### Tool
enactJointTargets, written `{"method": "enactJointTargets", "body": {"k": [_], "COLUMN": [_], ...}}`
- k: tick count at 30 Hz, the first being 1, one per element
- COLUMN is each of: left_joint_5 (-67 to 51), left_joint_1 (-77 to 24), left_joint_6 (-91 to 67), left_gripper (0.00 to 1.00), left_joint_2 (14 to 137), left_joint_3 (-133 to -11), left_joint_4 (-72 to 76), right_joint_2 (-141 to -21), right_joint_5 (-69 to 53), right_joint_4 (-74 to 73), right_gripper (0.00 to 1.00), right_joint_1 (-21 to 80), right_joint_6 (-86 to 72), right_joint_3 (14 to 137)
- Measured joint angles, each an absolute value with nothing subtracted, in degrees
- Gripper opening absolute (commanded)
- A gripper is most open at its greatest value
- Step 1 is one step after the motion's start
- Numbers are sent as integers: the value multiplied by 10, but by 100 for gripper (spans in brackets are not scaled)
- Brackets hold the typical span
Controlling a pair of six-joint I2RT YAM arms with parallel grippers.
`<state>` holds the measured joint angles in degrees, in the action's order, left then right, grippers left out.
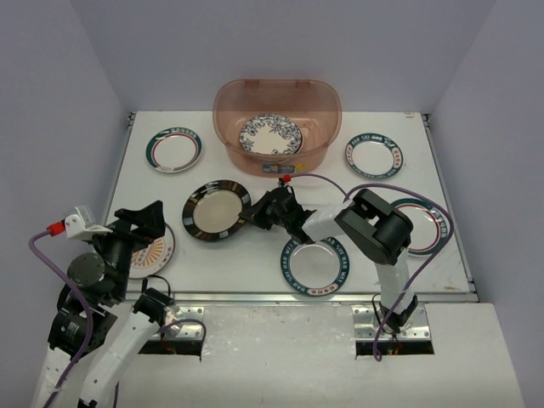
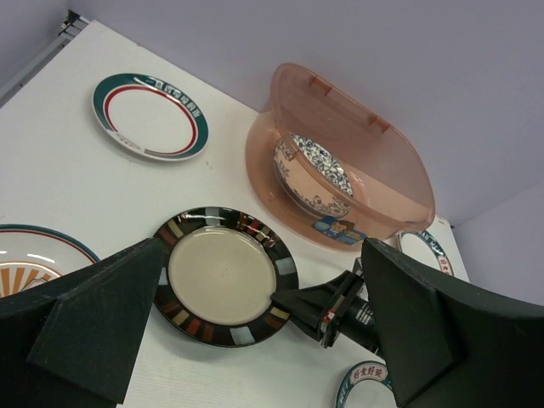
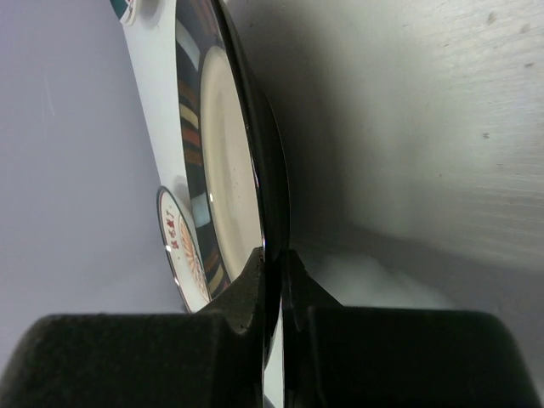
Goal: Place the plates into the plastic bin on the countertop
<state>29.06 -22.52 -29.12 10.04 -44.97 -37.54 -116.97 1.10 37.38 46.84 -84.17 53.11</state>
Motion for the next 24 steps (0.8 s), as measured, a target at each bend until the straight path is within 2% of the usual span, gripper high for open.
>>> {"method": "enactJointTargets", "body": {"k": [8,16,20,24], "left_joint_5": [291,291,291,291], "left_joint_1": [-225,-225,-225,-225], "left_joint_6": [-291,-291,-291,-291], "left_gripper": [100,100,100,100], "left_joint_2": [100,100,99,96], "left_joint_3": [-449,-449,-449,-449], "left_joint_4": [-375,-375,-376,-375], "right_joint_2": [-1108,-1017,-992,-1030], "right_joint_5": [-119,-240,-293,-316], "right_joint_4": [346,331,244,124], "right_gripper": [0,0,0,0], "right_joint_1": [434,406,354,263], "right_joint_6": [-818,-822,-796,-747], "right_joint_3": [510,540,626,803]}}
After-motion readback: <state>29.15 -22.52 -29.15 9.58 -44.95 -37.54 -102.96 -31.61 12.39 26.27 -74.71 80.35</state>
